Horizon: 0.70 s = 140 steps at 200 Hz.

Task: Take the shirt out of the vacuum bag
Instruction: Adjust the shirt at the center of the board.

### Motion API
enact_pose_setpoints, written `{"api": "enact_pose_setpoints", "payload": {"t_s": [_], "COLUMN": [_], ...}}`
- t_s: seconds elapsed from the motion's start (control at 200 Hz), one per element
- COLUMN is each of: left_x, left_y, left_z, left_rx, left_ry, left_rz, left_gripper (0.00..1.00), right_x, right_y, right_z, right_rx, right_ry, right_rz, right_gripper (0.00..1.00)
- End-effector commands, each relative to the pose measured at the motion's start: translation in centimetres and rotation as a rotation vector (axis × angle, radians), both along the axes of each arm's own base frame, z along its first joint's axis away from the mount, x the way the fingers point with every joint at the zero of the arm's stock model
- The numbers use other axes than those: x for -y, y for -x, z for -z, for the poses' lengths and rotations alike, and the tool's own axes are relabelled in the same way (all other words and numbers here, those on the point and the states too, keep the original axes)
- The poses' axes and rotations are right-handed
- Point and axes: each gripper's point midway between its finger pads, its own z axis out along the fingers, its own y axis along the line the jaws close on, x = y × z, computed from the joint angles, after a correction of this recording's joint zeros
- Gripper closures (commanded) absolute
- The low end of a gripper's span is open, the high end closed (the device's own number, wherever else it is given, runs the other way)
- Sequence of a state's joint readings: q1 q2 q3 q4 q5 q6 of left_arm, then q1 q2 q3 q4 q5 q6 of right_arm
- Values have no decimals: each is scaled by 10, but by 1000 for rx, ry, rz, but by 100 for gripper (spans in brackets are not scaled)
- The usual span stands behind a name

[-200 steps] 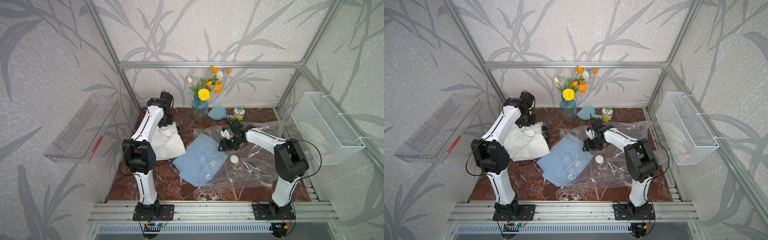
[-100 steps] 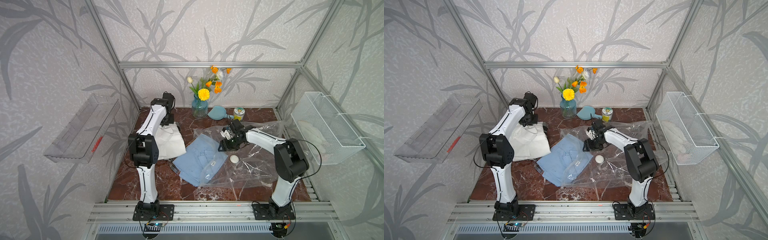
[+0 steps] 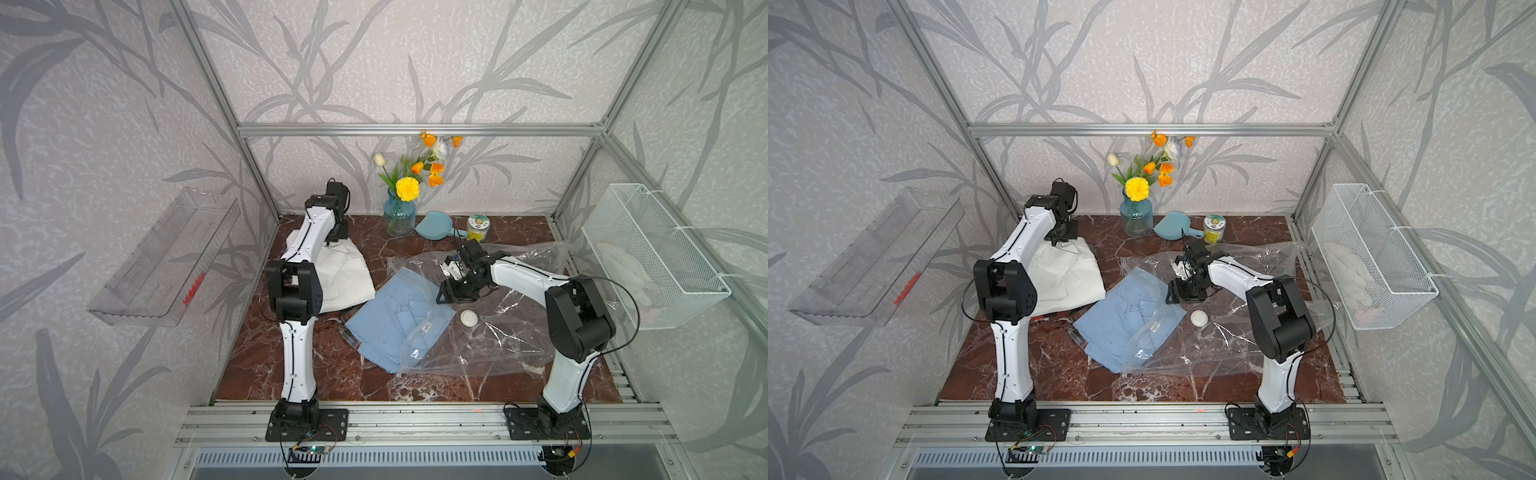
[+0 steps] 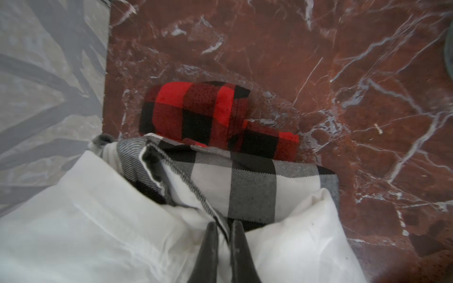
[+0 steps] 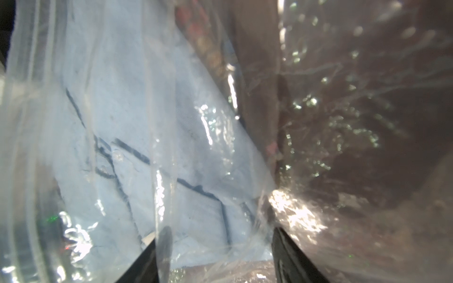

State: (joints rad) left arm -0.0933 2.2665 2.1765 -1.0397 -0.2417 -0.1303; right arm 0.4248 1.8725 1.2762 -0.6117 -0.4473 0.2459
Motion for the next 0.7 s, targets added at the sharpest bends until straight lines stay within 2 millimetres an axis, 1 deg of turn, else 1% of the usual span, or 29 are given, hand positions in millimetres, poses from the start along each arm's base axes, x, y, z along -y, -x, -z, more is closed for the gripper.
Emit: {"api": "enact_pose_setpoints", "payload": {"t_s": [0.0, 0.02, 0.05, 0.09, 0.105, 0.115, 0.135, 0.15, 0.16, 0.17, 0.225, 0.315, 0.355, 0.39, 0.445, 0.485, 0.54, 0.625, 0.695], "left_x": [7, 8, 10, 13, 13, 13, 13, 13, 14, 14, 16, 22, 27, 32, 42, 48, 58, 71, 89], "left_y": [-20, -21, -23, -25, -25, -26, -26, -27, -27, -27, -26, -18, -10, 0, 18, 35, 60, 103, 132], "left_z": [-1, 0, 0, -2, -3, -5, -10, -14, -18, -22, -48, -103, -128, -145, -161, -165, -164, -145, -125], "left_rx": [52, 52, 57, 66, 69, 75, 83, 92, 100, 108, 163, 274, 317, 342, 349, 329, 288, 208, 179], "left_ry": [45, 51, 62, 78, 80, 80, 85, 89, 92, 96, 116, 174, 212, 248, 304, 321, 353, 404, 460], "left_rz": [39, 42, 47, 53, 51, 49, 46, 44, 43, 41, 28, 22, 31, 35, 45, 42, 41, 17, 33], "left_gripper": [100, 95, 81, 52, 44, 41, 22, 14, 4, 1, 0, 0, 0, 0, 0, 0, 0, 0, 0], "right_x": [3, 3, 2, 3, 3, 3, 3, 3, 4, 4, 5, 7, 7, 8, 8, 9, 10, 10, 10], "right_y": [4, 4, 4, 5, 6, 6, 6, 6, 7, 7, 8, 9, 9, 9, 9, 10, 10, 11, 11], "right_z": [1, 0, 0, -2, -2, -3, -3, -5, -4, -4, -6, -9, -10, -11, -12, -14, -15, -18, -21], "right_rx": [-23, -23, -21, -21, -20, -19, -17, -14, -16, -16, -10, -3, 1, 5, 11, 15, 16, 21, 26], "right_ry": [5, 4, 3, 1, 1, 0, 0, -2, 1, 1, 6, 11, 13, 11, 11, 10, 10, 10, 11], "right_rz": [4, 5, 5, 6, 5, 6, 6, 4, 5, 5, 6, 4, 6, 7, 11, 12, 14, 13, 10], "right_gripper": [35, 35, 35, 35, 35, 35, 35, 35, 35, 35, 35, 35, 35, 35, 35, 35, 35, 34, 34]}}
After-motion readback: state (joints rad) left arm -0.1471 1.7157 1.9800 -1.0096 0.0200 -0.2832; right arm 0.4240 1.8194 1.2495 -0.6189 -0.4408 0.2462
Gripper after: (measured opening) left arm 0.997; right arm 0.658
